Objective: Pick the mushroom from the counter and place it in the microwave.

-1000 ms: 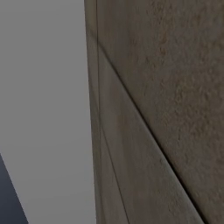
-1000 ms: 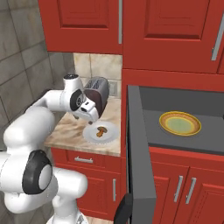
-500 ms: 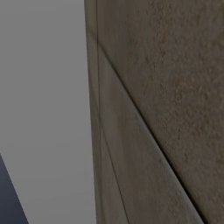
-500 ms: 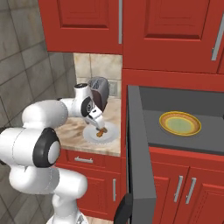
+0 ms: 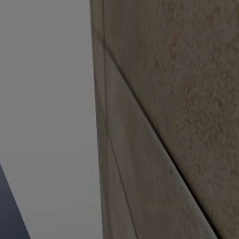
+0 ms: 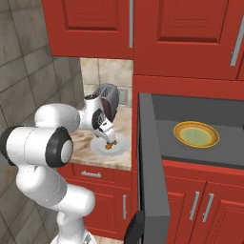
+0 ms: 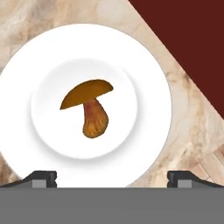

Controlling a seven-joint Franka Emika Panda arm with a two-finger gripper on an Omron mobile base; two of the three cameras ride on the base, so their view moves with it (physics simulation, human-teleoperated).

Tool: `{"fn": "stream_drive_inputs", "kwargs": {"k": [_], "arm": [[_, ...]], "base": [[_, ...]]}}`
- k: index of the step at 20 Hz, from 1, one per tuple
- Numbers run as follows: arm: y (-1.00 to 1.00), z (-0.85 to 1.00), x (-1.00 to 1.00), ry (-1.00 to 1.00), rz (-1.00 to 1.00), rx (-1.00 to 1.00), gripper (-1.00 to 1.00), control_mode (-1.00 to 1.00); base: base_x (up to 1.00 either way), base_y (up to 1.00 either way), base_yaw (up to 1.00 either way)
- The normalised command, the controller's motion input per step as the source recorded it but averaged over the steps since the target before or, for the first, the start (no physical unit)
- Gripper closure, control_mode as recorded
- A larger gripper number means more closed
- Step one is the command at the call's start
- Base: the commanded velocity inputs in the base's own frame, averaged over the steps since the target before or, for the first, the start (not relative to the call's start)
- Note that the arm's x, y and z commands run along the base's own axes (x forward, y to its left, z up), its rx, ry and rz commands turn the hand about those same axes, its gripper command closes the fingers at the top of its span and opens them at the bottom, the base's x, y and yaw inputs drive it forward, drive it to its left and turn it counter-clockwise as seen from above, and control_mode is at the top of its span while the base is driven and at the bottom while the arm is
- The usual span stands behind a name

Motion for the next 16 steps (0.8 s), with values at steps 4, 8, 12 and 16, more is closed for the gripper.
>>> {"fn": "stream_drive_inputs", "kwargs": {"k": [4, 8, 12, 16], "arm": [[-0.16, -0.24, 0.13, 0.0, 0.0, 0.0, -1.0, -1.0], [-0.1, -0.26, 0.38, 0.0, 0.0, 0.0, -1.0, -1.0], [0.0, -0.2, 0.26, 0.0, 0.0, 0.0, -1.0, -1.0], [0.0, -0.14, 0.18, 0.0, 0.0, 0.0, -1.0, -1.0]], "base": [[0.0, 0.0, 0.0], [0.0, 0.0, 0.0], [0.0, 0.0, 0.0], [0.0, 0.0, 0.0]]}}
